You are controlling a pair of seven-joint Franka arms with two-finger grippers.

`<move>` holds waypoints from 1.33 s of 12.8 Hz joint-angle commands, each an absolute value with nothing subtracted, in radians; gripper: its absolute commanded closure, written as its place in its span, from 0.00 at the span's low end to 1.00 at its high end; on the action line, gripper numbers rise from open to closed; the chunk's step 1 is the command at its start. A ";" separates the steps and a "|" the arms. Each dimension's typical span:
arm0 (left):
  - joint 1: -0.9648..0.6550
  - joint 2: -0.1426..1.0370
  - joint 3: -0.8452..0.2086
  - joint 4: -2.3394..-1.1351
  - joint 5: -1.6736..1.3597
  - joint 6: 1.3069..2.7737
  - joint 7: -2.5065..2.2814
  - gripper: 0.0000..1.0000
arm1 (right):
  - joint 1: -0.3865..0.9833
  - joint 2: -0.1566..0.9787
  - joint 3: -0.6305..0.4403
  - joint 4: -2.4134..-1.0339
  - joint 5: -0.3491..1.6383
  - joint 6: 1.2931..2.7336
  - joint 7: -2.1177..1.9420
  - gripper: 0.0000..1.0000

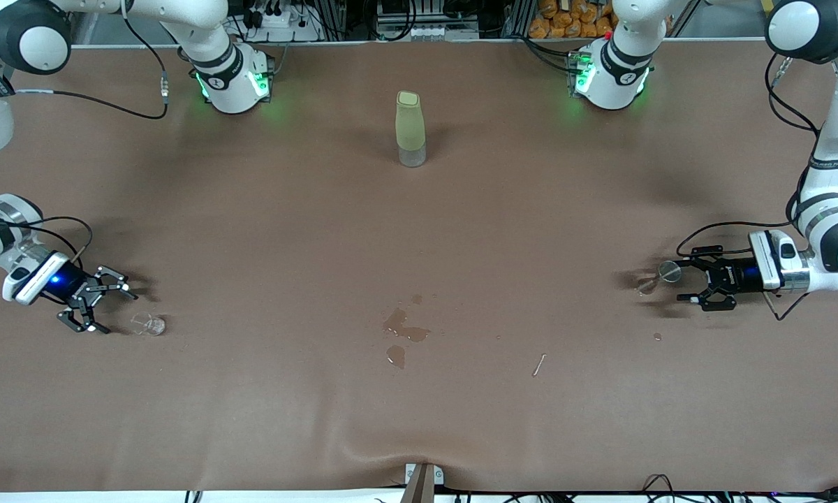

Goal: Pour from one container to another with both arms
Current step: 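Lower the left gripper around the jigger while the right gripper surrounds the beaker, then close the left gripper on the jigger while the right gripper grips the beaker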

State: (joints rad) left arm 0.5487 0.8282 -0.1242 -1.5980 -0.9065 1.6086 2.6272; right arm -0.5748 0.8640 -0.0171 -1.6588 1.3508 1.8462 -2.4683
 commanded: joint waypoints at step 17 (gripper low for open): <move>0.529 0.911 -0.124 -1.605 -1.045 1.617 2.661 0.22 | -0.480 0.969 -0.012 -1.635 1.588 1.844 -2.542 0.00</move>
State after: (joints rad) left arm 0.5358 0.9076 -0.1257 -1.6041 -1.0194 1.6106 2.6481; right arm -0.4896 0.9513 -0.0076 -1.6547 1.5500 1.8464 -2.5278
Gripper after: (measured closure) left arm 0.216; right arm 0.000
